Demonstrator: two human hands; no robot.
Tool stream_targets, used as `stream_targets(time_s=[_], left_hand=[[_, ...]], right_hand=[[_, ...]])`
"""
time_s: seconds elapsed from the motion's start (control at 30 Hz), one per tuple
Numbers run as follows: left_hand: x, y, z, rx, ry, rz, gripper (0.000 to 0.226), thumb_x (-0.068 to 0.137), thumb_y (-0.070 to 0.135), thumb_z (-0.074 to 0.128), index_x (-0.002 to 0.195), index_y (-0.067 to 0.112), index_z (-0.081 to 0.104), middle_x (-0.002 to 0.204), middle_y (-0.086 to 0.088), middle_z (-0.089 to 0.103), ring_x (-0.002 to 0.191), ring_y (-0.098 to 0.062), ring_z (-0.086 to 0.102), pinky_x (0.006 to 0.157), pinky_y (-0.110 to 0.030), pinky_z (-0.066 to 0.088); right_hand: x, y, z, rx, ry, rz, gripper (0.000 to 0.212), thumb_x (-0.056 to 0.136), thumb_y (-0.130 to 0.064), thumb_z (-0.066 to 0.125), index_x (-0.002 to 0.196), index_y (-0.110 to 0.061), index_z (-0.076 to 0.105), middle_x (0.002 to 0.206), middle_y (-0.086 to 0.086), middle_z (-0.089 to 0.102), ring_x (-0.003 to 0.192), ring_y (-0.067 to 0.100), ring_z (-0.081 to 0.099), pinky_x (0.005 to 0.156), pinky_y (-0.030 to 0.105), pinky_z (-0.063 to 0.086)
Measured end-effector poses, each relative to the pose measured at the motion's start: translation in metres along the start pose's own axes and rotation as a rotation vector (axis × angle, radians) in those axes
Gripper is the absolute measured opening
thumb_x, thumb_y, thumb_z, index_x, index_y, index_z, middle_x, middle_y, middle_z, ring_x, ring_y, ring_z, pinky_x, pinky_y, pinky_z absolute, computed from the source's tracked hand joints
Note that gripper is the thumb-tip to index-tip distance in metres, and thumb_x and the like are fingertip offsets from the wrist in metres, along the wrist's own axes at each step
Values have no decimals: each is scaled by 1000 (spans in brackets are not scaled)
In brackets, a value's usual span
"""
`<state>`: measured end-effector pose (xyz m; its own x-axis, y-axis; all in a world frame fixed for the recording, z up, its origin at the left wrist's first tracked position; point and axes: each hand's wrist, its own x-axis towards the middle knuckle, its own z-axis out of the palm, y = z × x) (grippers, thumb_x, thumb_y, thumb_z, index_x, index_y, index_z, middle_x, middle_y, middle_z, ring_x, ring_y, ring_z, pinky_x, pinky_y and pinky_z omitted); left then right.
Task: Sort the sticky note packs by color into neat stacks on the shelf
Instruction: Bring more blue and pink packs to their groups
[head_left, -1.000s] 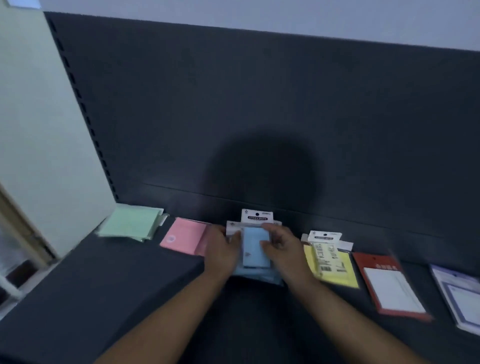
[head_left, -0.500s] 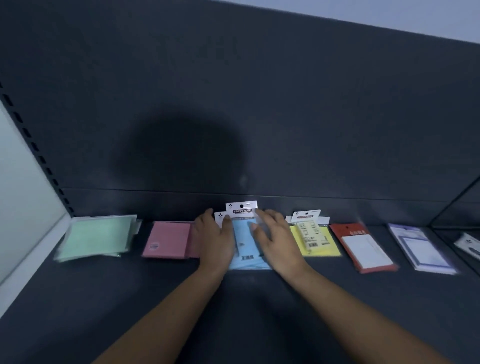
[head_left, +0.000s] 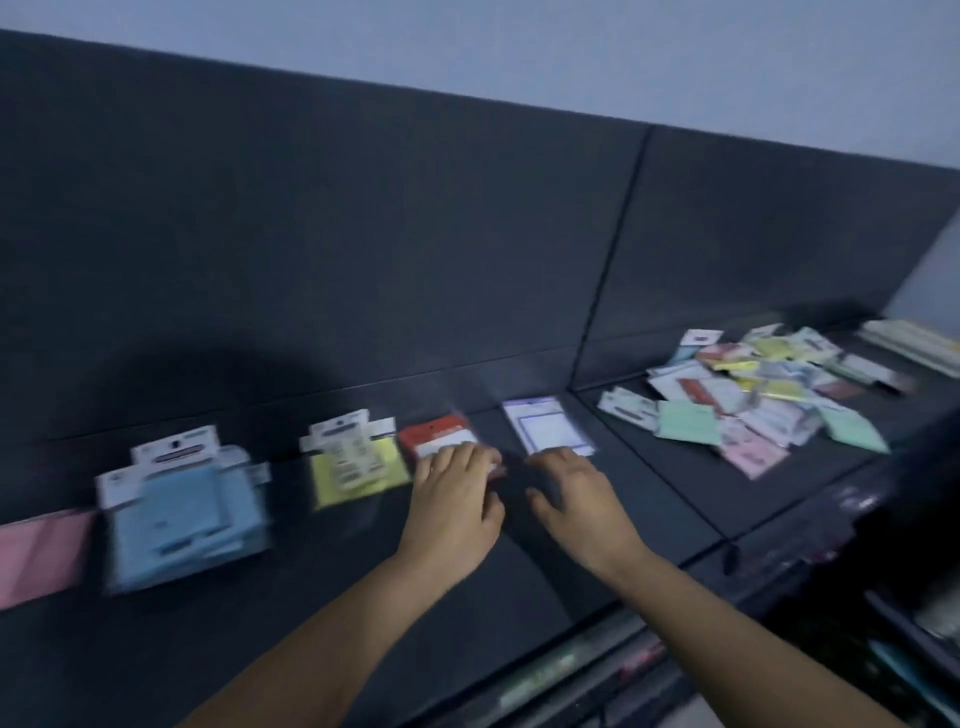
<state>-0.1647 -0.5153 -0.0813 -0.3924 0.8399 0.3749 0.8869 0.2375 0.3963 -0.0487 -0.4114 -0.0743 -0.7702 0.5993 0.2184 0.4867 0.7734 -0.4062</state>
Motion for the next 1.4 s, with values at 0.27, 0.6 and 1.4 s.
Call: stream_targets(time_s=[0.27,0.6,1.4], left_hand=[[55,191,105,-14,-258,283,39,94,31,42,132,23,39,133,8,42,126,-13,34,106,-28,18],[108,287,191,84,-332,281,45,94,38,40,136,21,39,137,5,41,128,-15,34,107,-31,20],[246,231,277,230,-146,280,50,31,12,85,75,26,65,84,7,61,74,-12,60,67,-23,42]], right_hand=[[-119,197,-148,-197,154,331,24,90,-18,52,111,-12,63,106,4,65,102,22,58,83,33,46],[-165,307,-202,-171,224,396,34,92,-22,52,126,-22,55,116,-7,60,105,10,55,86,22,45],[82,426,-128,-211,-206,167,77,83,-57,53,139,-10,30,146,12,29,137,25,24,113,37,24]])
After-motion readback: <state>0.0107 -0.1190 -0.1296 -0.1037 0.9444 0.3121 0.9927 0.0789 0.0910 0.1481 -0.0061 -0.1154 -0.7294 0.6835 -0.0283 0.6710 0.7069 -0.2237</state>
